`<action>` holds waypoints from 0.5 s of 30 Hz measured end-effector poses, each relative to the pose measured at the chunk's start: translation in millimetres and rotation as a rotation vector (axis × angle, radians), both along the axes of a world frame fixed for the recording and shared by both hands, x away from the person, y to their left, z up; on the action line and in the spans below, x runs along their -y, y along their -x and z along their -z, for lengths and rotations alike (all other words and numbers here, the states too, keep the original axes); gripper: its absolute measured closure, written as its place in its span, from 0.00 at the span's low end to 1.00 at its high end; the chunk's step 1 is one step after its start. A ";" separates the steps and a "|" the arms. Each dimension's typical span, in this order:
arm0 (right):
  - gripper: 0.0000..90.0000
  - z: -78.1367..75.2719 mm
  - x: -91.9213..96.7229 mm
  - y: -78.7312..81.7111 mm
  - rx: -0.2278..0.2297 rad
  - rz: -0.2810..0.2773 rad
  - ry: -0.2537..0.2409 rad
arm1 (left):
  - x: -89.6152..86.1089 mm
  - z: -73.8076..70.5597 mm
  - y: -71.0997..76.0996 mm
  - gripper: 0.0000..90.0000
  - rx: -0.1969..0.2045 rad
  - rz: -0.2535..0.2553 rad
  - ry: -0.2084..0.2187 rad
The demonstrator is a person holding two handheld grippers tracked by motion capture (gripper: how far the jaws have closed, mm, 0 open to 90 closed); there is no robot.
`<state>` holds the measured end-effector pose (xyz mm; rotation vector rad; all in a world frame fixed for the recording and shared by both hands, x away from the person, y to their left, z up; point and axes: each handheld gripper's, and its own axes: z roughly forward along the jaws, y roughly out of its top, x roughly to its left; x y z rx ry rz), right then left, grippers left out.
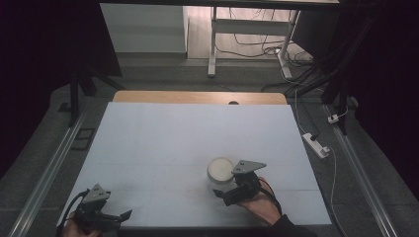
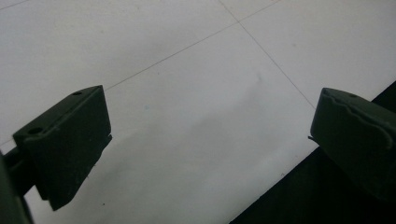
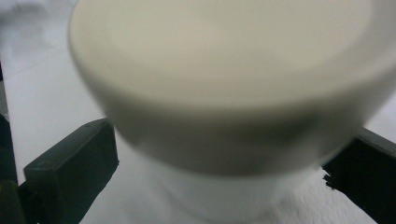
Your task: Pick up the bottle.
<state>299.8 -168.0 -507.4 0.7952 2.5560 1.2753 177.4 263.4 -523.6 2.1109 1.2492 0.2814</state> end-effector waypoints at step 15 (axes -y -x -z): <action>0.06 1.1 -7.5 -7.0 0.042 -0.011 0.006 | 0.6 0.1 0.0 0.00 -0.002 0.005 -0.002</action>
